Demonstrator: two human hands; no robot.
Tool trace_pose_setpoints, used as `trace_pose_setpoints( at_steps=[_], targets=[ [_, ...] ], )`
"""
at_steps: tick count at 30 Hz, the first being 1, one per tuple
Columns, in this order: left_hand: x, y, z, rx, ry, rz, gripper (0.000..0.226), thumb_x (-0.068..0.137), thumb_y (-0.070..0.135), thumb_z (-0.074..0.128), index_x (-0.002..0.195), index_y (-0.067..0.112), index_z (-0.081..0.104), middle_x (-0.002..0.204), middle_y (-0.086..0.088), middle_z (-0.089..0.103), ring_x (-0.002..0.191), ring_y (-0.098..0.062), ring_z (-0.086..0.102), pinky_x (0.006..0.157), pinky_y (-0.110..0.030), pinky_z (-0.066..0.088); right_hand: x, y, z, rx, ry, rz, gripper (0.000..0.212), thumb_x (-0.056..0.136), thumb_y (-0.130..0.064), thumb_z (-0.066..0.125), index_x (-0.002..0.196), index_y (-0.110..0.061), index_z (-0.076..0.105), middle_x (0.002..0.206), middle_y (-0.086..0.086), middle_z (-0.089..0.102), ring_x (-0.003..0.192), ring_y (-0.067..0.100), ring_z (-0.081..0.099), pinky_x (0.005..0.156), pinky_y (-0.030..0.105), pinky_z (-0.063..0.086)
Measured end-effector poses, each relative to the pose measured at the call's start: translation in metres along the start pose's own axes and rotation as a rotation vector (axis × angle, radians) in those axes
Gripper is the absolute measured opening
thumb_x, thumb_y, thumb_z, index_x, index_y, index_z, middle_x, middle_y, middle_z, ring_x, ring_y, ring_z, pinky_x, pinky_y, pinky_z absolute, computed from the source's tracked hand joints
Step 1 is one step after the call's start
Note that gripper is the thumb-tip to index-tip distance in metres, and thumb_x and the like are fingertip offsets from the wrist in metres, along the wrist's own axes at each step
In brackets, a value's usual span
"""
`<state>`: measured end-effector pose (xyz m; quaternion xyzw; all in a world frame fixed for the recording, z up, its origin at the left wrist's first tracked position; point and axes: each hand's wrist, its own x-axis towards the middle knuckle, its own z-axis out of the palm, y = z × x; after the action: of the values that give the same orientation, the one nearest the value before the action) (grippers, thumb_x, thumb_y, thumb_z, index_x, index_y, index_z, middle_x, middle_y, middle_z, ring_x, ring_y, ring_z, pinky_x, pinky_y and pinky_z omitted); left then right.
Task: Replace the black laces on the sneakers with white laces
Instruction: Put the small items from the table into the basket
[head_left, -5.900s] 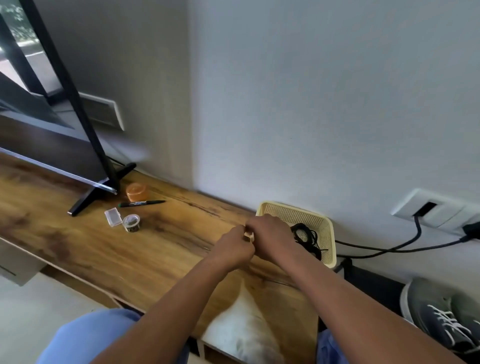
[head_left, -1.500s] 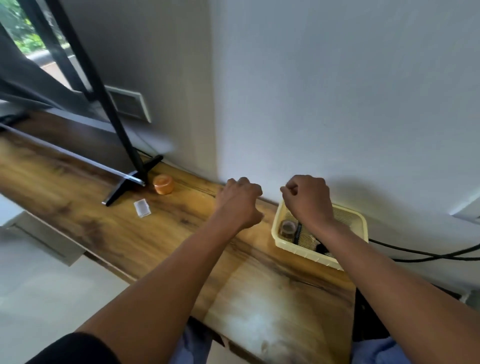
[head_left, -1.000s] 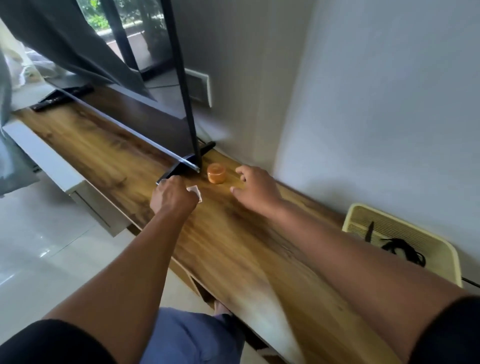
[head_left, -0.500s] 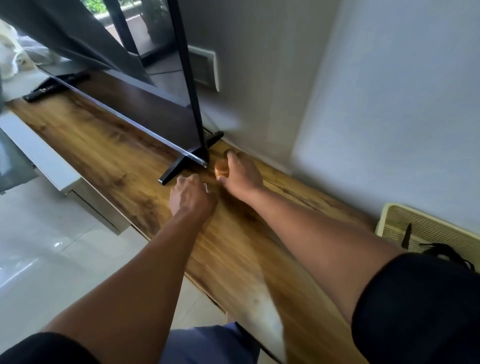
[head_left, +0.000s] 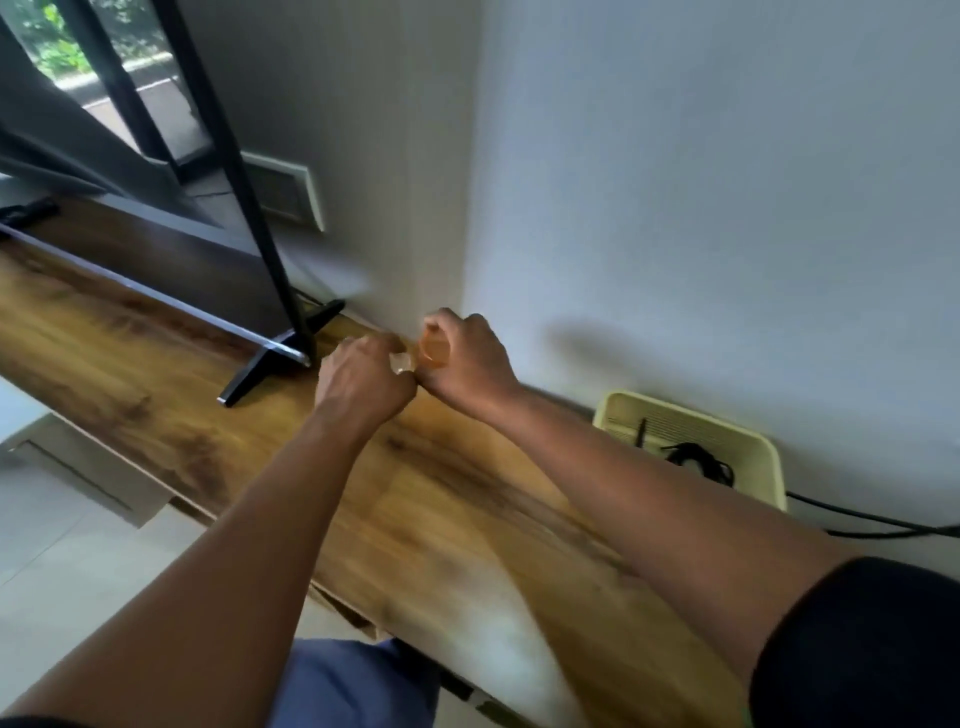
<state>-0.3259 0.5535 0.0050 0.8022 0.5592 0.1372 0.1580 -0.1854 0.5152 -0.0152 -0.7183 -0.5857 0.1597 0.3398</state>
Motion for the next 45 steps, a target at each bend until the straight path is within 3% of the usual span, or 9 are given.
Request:
trace_pose_setpoints(
  at_steps=[7,11,14,20,27,33,36,39,45],
  targets=[
    [-0.040,0.109,0.003,-0.322,-0.097,0.168,0.032,0.081,0.024,0.075,0.112,0.030,0.072,0.101,0.003,0.071,0.096,-0.020,0.068,0.073,-0.026,0.047,-0.074,0.028,-0.143,-0.004,0.062,0.176,0.045,0.078,-0.032,0.075,0.113,-0.027,0.046,0.105,0.004,0.061,0.095,0.022,0.060,0.078,0.036,0.051],
    [-0.060,0.146,0.012,-0.502,-0.214,0.211,0.030,0.079,0.022,0.083,0.102,0.033,0.068,0.097,0.005,0.073,0.084,-0.016,0.074,0.079,-0.039,0.062,-0.118,0.050,-0.190,0.009,0.061,0.271,0.045,0.079,-0.030,0.072,0.121,-0.040,0.060,0.116,0.002,0.063,0.105,0.020,0.062,0.087,0.033,0.052],
    [-0.067,0.169,0.022,-0.514,-0.219,0.257,0.035,0.072,0.025,0.089,0.096,0.034,0.066,0.090,0.012,0.073,0.079,0.002,0.069,0.067,-0.025,0.050,-0.142,0.071,-0.205,0.009,0.133,0.351,0.037,0.077,-0.031,0.075,0.112,-0.035,0.063,0.112,-0.002,0.066,0.102,0.018,0.064,0.082,0.032,0.053],
    [-0.073,0.205,0.054,-0.393,-0.209,0.353,0.035,0.070,0.026,0.095,0.085,0.024,0.063,0.089,0.009,0.071,0.080,-0.014,0.071,0.070,-0.032,0.056,-0.161,0.103,-0.224,-0.103,0.123,0.493,0.043,0.070,-0.037,0.080,0.099,-0.026,0.050,0.087,-0.006,0.061,0.078,0.015,0.060,0.058,0.030,0.043],
    [-0.065,0.221,0.085,-0.168,-0.117,0.393,0.028,0.074,0.036,0.088,0.079,0.024,0.064,0.081,0.003,0.070,0.087,-0.022,0.067,0.071,-0.035,0.052,-0.161,0.118,-0.223,-0.235,-0.106,0.551,0.038,0.067,-0.028,0.086,0.096,-0.011,0.068,0.087,0.003,0.071,0.075,0.019,0.065,0.060,0.028,0.044],
    [-0.060,0.224,0.109,0.001,0.004,0.512,0.028,0.078,0.042,0.082,0.101,0.029,0.071,0.087,-0.001,0.073,0.094,-0.031,0.065,0.070,-0.034,0.038,-0.162,0.131,-0.215,-0.239,-0.229,0.591,0.035,0.072,-0.025,0.088,0.094,-0.013,0.063,0.094,0.006,0.069,0.075,0.020,0.059,0.055,0.026,0.040],
    [-0.060,0.227,0.116,0.085,0.037,0.556,0.040,0.081,0.045,0.082,0.118,0.029,0.075,0.098,0.000,0.078,0.106,-0.030,0.063,0.085,-0.040,0.046,-0.164,0.137,-0.214,-0.211,-0.247,0.604,0.035,0.071,-0.022,0.091,0.086,-0.015,0.060,0.090,0.005,0.067,0.076,0.022,0.058,0.057,0.027,0.041],
    [-0.061,0.228,0.120,0.176,0.070,0.560,0.036,0.084,0.047,0.080,0.112,0.025,0.079,0.092,-0.006,0.075,0.106,-0.031,0.060,0.086,-0.041,0.046,-0.164,0.141,-0.210,-0.179,-0.241,0.601,0.035,0.070,-0.018,0.092,0.079,-0.016,0.059,0.088,0.006,0.068,0.077,0.025,0.062,0.065,0.033,0.049],
    [-0.060,0.222,0.125,0.261,0.051,0.549,0.033,0.089,0.049,0.073,0.110,0.024,0.075,0.101,0.000,0.075,0.112,-0.029,0.053,0.087,-0.041,0.043,-0.166,0.144,-0.201,-0.220,-0.250,0.580,0.036,0.071,-0.018,0.092,0.096,-0.009,0.068,0.101,0.008,0.072,0.096,0.028,0.068,0.085,0.044,0.058]
  ],
)
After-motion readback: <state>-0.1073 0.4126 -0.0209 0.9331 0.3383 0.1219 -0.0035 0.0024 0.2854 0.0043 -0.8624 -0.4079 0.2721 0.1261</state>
